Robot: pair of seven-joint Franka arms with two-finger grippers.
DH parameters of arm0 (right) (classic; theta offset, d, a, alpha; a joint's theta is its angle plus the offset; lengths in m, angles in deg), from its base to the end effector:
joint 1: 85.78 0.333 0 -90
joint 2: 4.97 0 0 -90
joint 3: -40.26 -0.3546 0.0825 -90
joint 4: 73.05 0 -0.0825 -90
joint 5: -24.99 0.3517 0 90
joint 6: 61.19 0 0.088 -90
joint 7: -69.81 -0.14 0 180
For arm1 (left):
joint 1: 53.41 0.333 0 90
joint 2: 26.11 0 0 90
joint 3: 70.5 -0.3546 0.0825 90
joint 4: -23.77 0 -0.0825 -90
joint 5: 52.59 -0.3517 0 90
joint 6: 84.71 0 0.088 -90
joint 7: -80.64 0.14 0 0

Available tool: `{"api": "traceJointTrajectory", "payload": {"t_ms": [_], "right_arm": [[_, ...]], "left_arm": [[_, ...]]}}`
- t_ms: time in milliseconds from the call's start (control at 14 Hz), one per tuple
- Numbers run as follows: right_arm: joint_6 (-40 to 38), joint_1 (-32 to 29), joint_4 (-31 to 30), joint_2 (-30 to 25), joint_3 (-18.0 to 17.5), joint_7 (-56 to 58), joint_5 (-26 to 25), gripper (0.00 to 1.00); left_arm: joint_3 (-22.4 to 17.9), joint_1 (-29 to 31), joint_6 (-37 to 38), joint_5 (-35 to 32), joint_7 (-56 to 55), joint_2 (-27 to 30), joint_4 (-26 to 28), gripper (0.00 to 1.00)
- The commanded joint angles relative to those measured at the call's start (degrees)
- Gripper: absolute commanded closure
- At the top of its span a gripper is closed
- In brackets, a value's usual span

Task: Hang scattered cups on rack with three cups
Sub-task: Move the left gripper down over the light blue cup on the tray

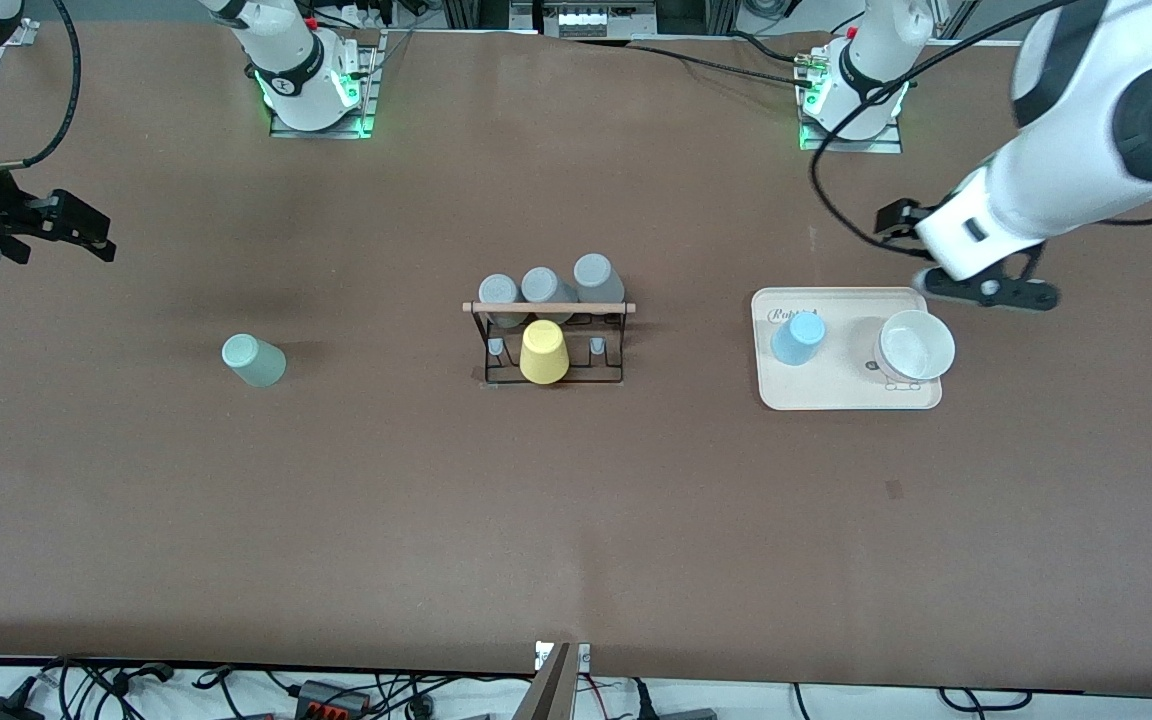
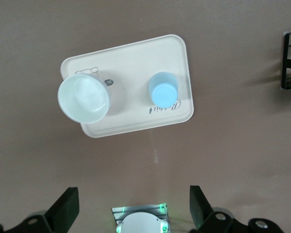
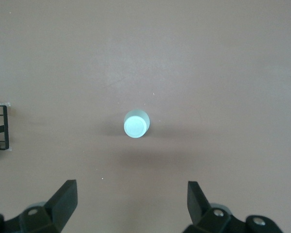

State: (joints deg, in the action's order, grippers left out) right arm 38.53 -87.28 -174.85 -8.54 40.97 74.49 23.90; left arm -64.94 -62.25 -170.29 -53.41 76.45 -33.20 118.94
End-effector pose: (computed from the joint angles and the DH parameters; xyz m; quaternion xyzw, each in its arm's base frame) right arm 0.5113 -0.0223 0.5857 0.9996 0.0230 0.0124 0.0098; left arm 0.5153 -0.1274 0.5216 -0.9855 0.0890 0.1427 0.0245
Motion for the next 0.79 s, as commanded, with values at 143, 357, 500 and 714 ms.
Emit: {"api": "traceJointTrajectory", "payload": {"t_ms": [143,357,500,714], "right_arm": [[0.3,-0.26,-0.16,-0.3,-0.36,-0.02,-0.31,0.0],[0.39,-0.26,-0.25,-0.12,-0.36,-0.02,-0.32,0.0],[0.3,-0.35,-0.34,-0.12,-0.45,-0.02,-0.32,0.0],[0.04,-0.35,-0.34,-0.12,-0.36,-0.02,-0.23,0.0]], "left_arm": [[1.11,-2.5,-19.49,0.82,-3.7,-0.3,13.42,0.0],[2.09,-2.23,-32.42,0.82,-4.77,-0.12,23.01,0.0],[2.08,-1.89,-40.59,0.73,-4.77,-0.47,28.63,0.0],[2.09,-1.79,-51.07,0.73,-4.77,-1.08,34.89,0.0]]}}
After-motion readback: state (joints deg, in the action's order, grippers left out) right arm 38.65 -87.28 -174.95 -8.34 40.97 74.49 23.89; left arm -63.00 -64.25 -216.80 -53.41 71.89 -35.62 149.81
